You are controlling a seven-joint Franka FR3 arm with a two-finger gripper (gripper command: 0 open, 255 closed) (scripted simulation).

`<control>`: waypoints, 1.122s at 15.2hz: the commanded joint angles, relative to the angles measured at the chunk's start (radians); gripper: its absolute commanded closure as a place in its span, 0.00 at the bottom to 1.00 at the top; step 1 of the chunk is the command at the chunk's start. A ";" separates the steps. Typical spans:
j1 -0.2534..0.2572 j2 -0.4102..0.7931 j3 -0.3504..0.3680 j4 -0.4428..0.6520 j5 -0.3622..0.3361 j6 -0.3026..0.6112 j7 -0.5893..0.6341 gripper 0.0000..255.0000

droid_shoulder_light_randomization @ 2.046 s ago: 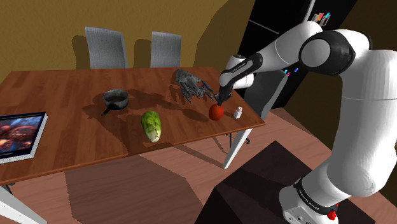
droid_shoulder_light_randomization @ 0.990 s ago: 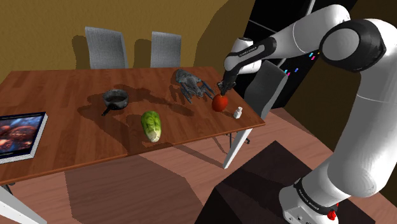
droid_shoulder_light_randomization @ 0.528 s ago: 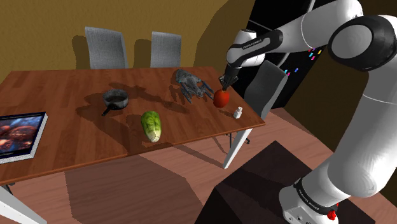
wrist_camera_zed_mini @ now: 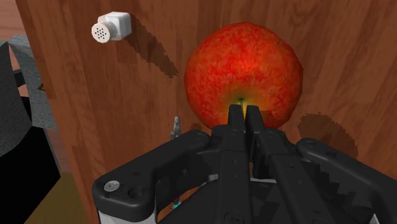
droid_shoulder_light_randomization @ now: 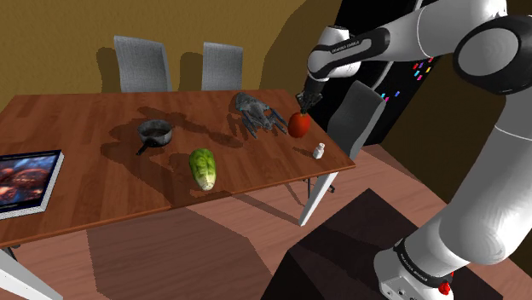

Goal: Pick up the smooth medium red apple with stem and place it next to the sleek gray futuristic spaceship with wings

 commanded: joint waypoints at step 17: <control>-0.058 0.500 0.019 0.747 0.045 -0.248 -0.020 1.00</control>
